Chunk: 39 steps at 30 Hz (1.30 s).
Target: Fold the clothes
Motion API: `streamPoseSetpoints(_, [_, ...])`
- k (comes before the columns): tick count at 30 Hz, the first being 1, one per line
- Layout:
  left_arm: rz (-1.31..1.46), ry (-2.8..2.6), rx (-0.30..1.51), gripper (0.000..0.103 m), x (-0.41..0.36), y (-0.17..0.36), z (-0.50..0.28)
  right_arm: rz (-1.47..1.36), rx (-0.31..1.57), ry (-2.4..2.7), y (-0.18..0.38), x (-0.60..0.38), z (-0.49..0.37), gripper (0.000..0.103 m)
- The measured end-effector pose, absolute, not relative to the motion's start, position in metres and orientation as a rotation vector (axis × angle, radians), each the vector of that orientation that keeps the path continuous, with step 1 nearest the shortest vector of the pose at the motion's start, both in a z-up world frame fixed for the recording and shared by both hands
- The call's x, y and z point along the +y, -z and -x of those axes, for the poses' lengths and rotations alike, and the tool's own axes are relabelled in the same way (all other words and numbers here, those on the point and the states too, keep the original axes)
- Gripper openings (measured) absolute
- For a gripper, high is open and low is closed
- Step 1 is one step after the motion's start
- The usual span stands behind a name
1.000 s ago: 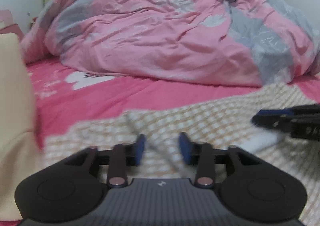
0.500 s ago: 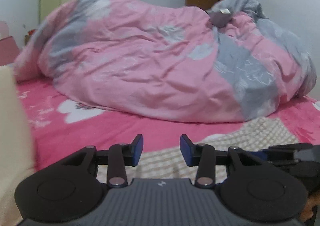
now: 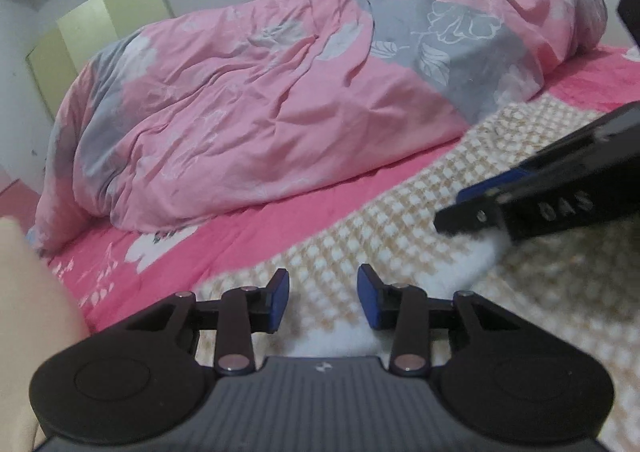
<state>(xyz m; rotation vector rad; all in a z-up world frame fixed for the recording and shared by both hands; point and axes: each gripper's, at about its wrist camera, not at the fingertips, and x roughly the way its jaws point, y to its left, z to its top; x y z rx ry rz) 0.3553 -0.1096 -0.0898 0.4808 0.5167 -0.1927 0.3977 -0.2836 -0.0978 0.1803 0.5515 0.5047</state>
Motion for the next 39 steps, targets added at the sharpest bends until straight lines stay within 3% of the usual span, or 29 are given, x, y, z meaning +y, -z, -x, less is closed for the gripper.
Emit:
streamPoseSetpoints(7, [-0.370, 0.189, 0.617, 0.042, -0.078, 0.060, -0.299, -0.166, 0.538, -0.489, 0.092, -0.284, -0.384, 0.024])
streamPoseSetpoints(11, [-0.240, 0.172, 0.663, 0.048, -0.047, 0.027, -0.247, -0.209, 0.543, -0.492, 0.078, -0.293, -0.345, 0.035])
streamPoseSetpoints(21, [0.048, 0.255, 0.696, 0.057, 0.012, -0.030, -0.088, -0.439, 0.530, -0.616, 0.033, -0.331, -0.158, 0.042])
streamPoseSetpoints(31, [0.202, 0.281, 0.691, 0.059, 0.022, 0.027, 0.001, -0.497, 0.499, -0.527, 0.048, -0.330, 0.000, 0.077])
streamPoseSetpoints(36, [0.200, 0.265, 0.716, 0.059, 0.005, 0.059, 0.001, -0.343, 0.539, -0.384, 0.058, -0.309, 0.025, 0.079])
streamPoseSetpoints(39, [0.193, 0.250, 0.724, 0.068, -0.005, 0.075, 0.001, -0.259, 0.546, -0.322, 0.069, -0.299, 0.023, 0.091])
